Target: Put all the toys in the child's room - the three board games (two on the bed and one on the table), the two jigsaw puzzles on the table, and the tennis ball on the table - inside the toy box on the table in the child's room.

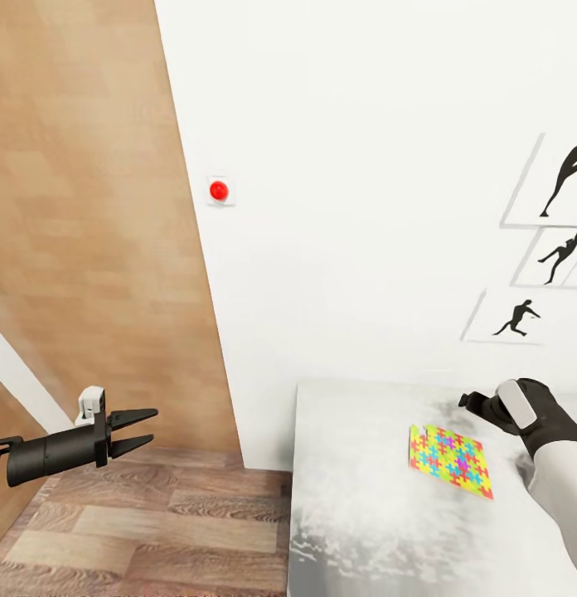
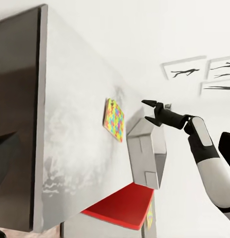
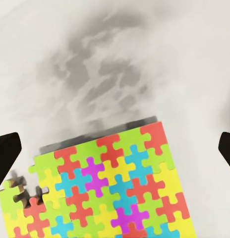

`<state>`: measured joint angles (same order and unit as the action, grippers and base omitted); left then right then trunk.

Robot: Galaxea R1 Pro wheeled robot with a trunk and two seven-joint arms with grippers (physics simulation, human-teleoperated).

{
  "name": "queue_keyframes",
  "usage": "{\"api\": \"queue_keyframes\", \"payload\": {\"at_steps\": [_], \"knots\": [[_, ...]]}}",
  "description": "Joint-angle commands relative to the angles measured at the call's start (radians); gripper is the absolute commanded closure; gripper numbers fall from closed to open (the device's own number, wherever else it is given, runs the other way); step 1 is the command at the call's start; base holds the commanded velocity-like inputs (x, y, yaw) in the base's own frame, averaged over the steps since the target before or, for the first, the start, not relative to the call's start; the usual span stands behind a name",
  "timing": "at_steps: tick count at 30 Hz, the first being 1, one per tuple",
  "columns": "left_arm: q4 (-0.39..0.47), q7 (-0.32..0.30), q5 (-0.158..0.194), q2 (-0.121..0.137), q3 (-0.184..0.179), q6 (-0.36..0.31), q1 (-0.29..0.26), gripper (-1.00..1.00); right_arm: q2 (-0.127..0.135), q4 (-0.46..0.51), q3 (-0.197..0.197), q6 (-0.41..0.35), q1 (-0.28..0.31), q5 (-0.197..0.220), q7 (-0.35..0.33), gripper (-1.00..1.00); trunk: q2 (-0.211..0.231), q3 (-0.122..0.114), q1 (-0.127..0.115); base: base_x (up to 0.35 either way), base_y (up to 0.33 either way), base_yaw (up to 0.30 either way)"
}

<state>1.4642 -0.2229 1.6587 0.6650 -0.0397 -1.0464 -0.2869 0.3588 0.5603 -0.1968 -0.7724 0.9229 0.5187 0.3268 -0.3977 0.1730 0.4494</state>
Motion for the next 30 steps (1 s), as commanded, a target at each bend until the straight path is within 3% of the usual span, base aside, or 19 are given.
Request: {"api": "queue_keyframes", "payload": {"at_steps": [1,14,30], "knots": [[-0.001,-0.01,-0.008,0.001,-0.002,0.0,-0.001,-1.0,0.0,0.001,-0.001,-0.003,0.001,0.011,0.009,-1.0,-0.002,0.004,0.001,0.0,0.0,0.0],[-0.001,-0.009,-0.008,0.0,-0.003,0.0,-0.001,-1.0,0.017,-0.003,-0.001,-0.002,0.001,0.012,0.008,-1.0,-0.002,0.025,0.001,0.063,-0.057,0.0],[-0.001,-0.008,-0.01,-0.001,-0.003,0.001,-0.001,-1.0,0.017,-0.003,-0.001,-0.002,0.001,0.012,0.009,-1.0,-0.002,0.051,0.001,0.005,-0.005,0.0]]}}
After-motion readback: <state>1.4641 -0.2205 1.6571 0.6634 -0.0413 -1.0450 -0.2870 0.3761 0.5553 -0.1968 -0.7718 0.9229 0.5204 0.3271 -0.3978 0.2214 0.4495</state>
